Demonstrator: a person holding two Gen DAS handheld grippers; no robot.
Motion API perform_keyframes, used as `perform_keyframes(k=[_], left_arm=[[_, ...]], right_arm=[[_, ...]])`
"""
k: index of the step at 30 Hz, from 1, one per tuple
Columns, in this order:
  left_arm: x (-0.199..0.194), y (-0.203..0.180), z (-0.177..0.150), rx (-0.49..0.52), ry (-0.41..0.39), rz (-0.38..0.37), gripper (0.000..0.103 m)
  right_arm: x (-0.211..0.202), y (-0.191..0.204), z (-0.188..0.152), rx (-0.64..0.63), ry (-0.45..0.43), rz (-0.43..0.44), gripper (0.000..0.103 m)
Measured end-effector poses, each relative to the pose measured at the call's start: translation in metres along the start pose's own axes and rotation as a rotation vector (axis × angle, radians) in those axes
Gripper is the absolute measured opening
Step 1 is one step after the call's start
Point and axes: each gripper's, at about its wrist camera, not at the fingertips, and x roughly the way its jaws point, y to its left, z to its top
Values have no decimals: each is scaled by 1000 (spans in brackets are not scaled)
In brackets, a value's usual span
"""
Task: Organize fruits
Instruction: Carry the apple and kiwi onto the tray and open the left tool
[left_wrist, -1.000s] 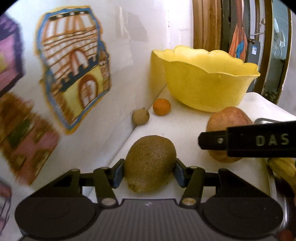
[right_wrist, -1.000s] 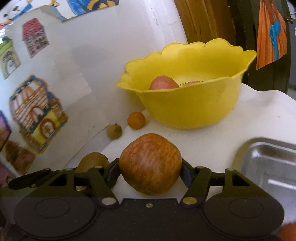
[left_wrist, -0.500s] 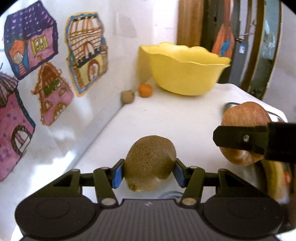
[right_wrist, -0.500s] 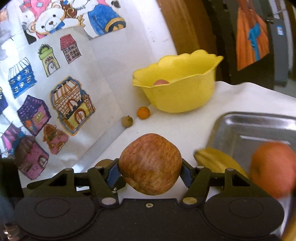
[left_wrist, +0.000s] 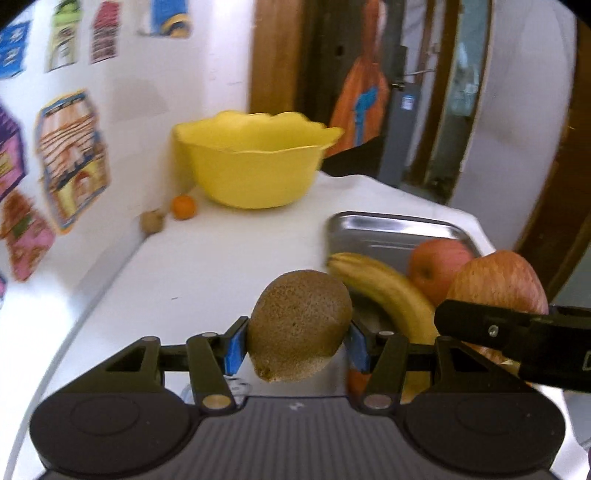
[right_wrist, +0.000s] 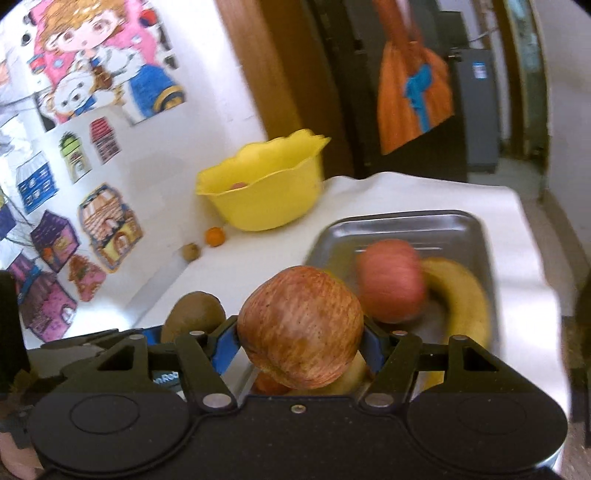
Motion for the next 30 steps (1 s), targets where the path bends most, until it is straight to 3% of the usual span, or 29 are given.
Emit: perform_keyframes(k=[7, 12, 30], left_arm=[[6, -34, -3, 65, 3, -68, 59], [14, -47, -4, 94, 12, -68, 59], [34, -45, -3, 62, 37, -62, 59]], right_arm=[[-19, -30, -7, 47, -28, -85, 68], [-22, -45, -8, 68, -36, -113, 68], [14, -59, 0, 58, 8, -70, 68]])
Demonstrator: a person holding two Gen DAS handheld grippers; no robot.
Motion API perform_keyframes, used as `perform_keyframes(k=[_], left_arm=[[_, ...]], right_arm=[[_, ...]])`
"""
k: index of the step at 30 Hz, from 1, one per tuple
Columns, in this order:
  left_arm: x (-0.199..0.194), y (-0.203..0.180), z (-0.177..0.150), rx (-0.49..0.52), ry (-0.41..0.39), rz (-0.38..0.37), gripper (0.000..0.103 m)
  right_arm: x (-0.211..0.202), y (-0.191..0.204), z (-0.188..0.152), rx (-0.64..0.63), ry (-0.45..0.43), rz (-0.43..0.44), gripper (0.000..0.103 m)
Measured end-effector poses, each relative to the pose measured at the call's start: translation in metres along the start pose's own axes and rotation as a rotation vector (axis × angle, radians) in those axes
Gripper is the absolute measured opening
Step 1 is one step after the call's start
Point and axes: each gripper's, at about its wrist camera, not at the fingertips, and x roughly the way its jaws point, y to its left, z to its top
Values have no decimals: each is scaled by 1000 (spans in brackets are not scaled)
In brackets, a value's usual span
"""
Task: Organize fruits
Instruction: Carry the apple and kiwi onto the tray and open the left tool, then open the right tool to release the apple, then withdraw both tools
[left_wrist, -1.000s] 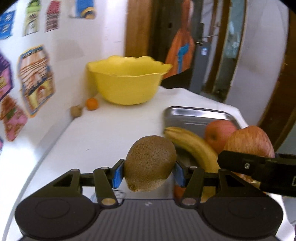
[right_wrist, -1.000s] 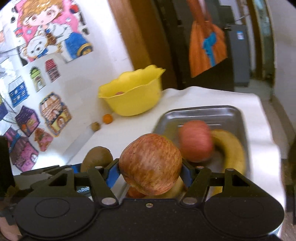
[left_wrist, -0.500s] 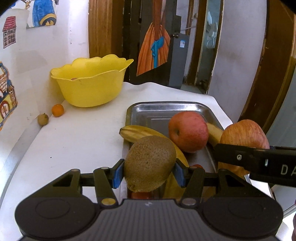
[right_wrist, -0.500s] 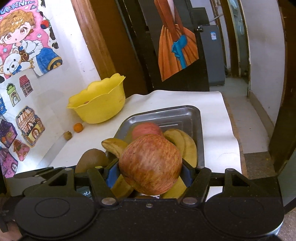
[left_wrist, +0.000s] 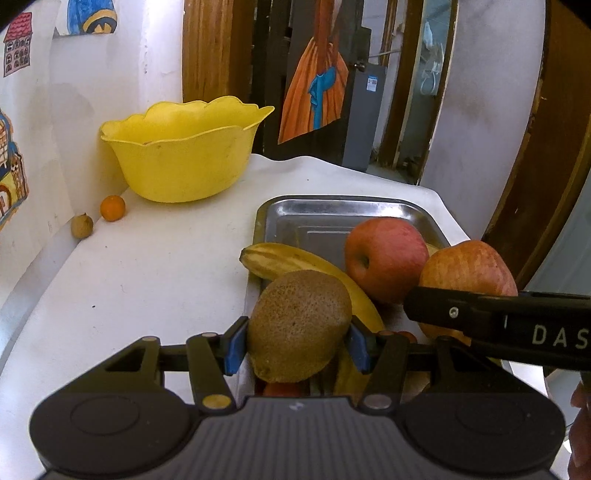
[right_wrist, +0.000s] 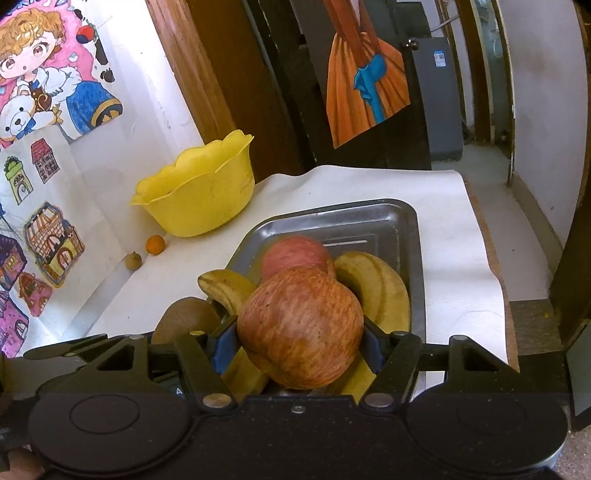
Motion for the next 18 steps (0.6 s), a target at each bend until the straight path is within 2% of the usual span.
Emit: perform_keyframes(k=[5, 14, 18], left_arm=[[2, 5, 1, -40, 14, -15, 60], [-2, 3, 3, -33, 11, -14, 61], [-12, 6, 4, -43, -10, -17, 69]], right_arm=[[6, 0, 2, 7, 9, 11, 68], [4, 0, 3, 27, -5, 10, 69], [-4, 2, 3, 22, -19, 10, 70]])
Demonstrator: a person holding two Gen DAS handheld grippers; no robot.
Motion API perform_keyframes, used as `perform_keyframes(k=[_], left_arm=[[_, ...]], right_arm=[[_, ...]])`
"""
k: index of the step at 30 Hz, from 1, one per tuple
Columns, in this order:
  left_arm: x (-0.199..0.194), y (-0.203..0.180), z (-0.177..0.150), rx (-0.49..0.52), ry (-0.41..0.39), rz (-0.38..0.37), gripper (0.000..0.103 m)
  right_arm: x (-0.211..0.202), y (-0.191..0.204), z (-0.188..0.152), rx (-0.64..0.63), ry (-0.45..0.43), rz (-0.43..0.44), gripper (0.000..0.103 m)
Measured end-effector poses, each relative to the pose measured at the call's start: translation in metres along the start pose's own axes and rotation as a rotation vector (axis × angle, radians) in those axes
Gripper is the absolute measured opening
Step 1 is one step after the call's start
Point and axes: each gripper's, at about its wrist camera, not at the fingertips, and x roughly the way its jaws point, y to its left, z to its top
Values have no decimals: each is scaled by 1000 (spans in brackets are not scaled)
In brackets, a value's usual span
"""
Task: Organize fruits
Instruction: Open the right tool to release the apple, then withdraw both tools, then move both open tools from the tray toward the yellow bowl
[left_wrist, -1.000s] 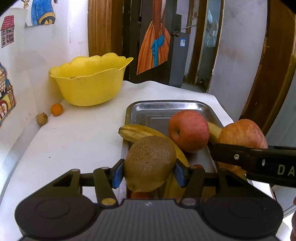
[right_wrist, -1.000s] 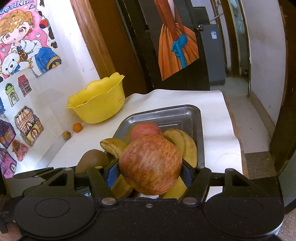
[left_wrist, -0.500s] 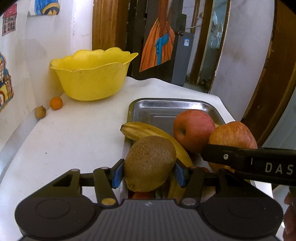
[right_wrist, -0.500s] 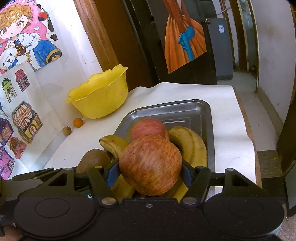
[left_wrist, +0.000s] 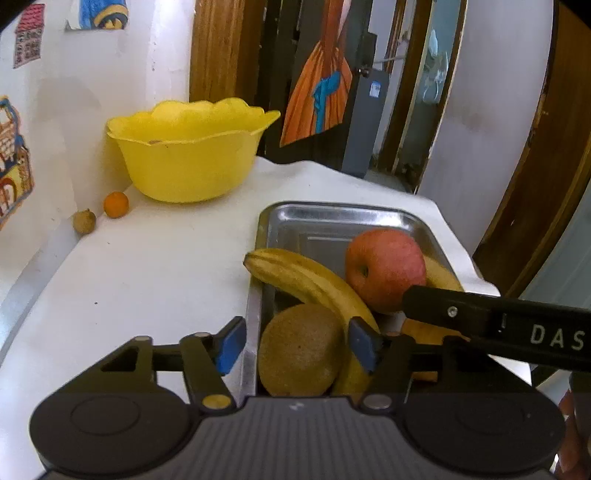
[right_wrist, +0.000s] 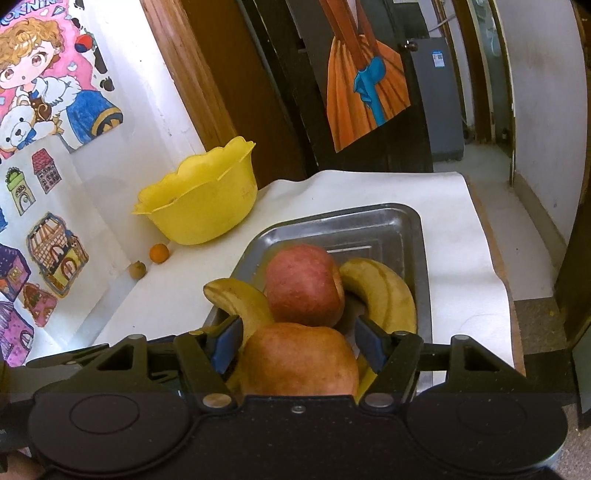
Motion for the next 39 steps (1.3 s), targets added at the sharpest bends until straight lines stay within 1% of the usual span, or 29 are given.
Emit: perform_keyframes(k=[2, 4, 7, 12, 14, 16, 19, 24, 27, 30, 34, 39], left_arm=[[-8, 3, 0, -4, -17, 1, 74], [-16, 6, 1, -11, -31, 5, 81], [-32, 12, 0, -15, -55, 9, 88], [-64, 24, -5, -14, -105, 65, 99], [-75, 31, -9, -22, -108, 83, 101], [-85, 38, -13, -26, -103, 94, 102], [-100, 49, -23, -16, -82, 118, 102], [-119, 66, -38, -22, -42, 154, 102], [-128, 74, -47, -35, -15, 177, 102], [-135, 80, -54, -24, 0, 201, 102], [-141, 84, -62, -30, 31, 236, 102], [-141, 82, -72, -68, 58, 287, 102]], right_arm=[[-7, 3, 0, -4, -16, -11, 76], [-17, 6, -1, -4, -37, -21, 79], [-31, 12, -3, -8, -59, -39, 84], [-59, 26, -13, -7, -94, -73, 92], [-69, 32, -19, -6, -96, -84, 98], [-80, 37, -27, -6, -96, -106, 102], [-94, 44, -38, 1, -83, -132, 102], [-106, 56, -59, 24, -6, -210, 102], [-110, 62, -72, 54, 45, -238, 102], [-112, 70, -86, 75, 98, -254, 102], [-110, 77, -101, 79, 164, -253, 102], [-105, 78, -110, 77, 222, -209, 102]])
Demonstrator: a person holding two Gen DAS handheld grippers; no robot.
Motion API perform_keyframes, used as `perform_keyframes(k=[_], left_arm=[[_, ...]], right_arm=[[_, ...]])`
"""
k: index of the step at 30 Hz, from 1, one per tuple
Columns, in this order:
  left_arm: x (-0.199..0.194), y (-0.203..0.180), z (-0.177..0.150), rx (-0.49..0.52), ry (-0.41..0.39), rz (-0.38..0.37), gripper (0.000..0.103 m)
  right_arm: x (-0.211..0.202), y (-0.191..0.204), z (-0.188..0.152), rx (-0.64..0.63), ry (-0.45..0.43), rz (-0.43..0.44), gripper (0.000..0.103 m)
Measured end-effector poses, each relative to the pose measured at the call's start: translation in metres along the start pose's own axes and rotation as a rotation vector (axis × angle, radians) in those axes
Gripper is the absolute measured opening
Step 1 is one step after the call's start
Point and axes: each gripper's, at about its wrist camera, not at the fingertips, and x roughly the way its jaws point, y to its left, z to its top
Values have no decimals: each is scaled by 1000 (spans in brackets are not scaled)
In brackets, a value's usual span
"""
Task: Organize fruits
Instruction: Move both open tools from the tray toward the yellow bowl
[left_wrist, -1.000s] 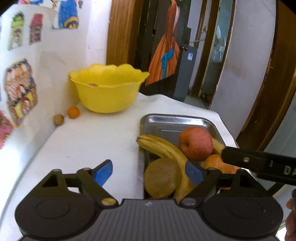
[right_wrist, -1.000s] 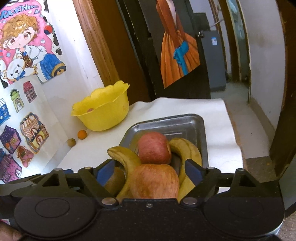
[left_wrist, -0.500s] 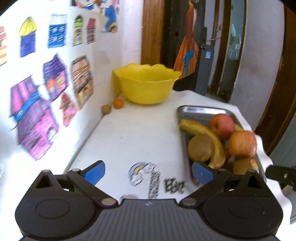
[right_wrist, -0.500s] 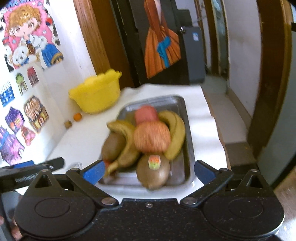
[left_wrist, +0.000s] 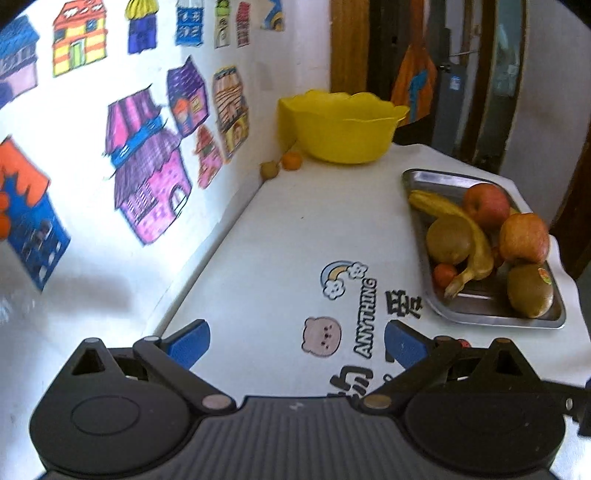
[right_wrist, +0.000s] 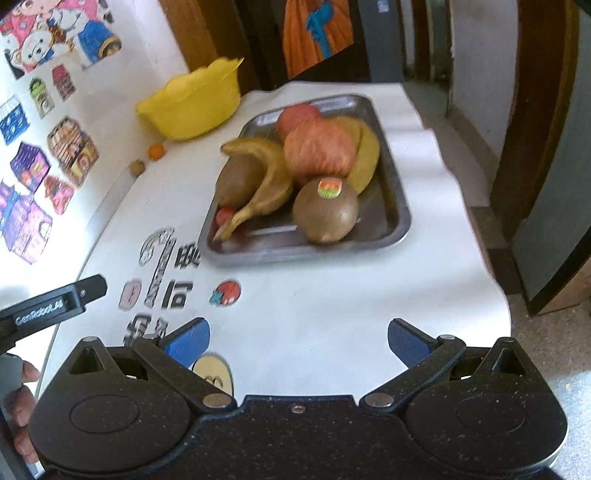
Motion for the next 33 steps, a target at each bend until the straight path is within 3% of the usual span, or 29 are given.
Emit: perform_keyframes(k=[17, 25, 33], left_arm=[[-18, -25, 7, -71, 47, 178, 102], [2, -41, 40, -97, 20, 122, 102], [39, -37, 72, -54, 9, 90, 102]], right_arm=[[-7, -15, 22, -71, 40, 140, 102], [-10, -18, 53, -80, -26, 195, 102], [2, -3, 87, -59, -126, 225, 102]])
